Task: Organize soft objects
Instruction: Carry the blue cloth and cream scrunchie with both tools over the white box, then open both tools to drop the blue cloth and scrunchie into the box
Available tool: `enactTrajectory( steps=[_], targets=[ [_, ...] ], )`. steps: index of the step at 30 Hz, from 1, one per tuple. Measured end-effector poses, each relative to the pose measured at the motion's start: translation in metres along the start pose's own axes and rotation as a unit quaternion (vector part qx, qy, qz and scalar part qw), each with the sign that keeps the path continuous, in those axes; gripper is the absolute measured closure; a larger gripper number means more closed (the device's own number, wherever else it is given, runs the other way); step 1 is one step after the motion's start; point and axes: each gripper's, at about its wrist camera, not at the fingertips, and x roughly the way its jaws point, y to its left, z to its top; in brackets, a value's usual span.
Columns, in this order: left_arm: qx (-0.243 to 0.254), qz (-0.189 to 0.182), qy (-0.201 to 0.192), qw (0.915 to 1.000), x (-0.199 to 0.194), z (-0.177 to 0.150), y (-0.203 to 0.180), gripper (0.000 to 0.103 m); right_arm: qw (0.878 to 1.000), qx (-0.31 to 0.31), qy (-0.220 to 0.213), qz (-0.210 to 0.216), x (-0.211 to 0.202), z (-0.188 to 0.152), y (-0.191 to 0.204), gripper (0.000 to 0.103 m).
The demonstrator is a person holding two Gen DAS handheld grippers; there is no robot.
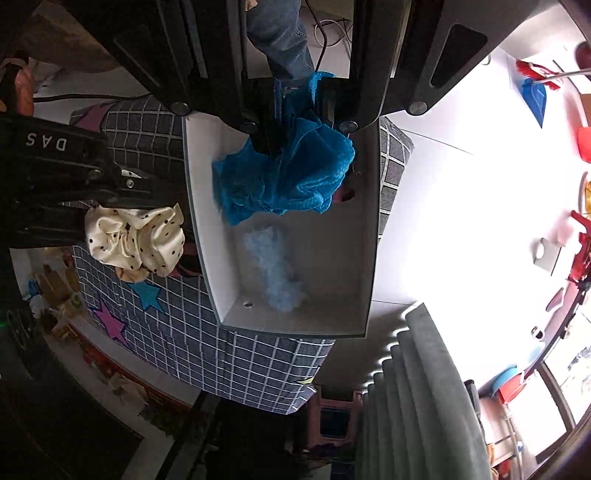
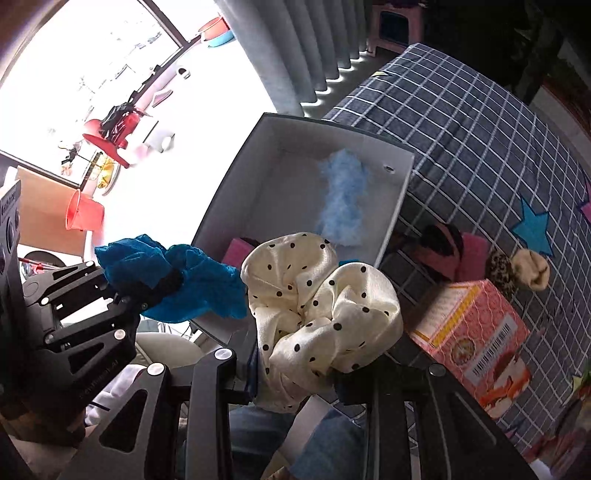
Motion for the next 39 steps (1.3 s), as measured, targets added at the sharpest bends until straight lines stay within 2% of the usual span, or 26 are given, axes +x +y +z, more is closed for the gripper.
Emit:
enactTrajectory(
  steps=[15,39],
  targets=[
    [0.0,0.007,-0.001,1.0,0.001,0.0,-0.002,0.09,1.0,-0.003,0.004,0.013,0.003,0.008,0.008,0.073],
    [0.01,0.012,0.0,0.9999,0.003,0.002,-0.005,0.09,1.0,-0.005,0.003,0.012,0.002,0.011,0.011,0.072]
  ],
)
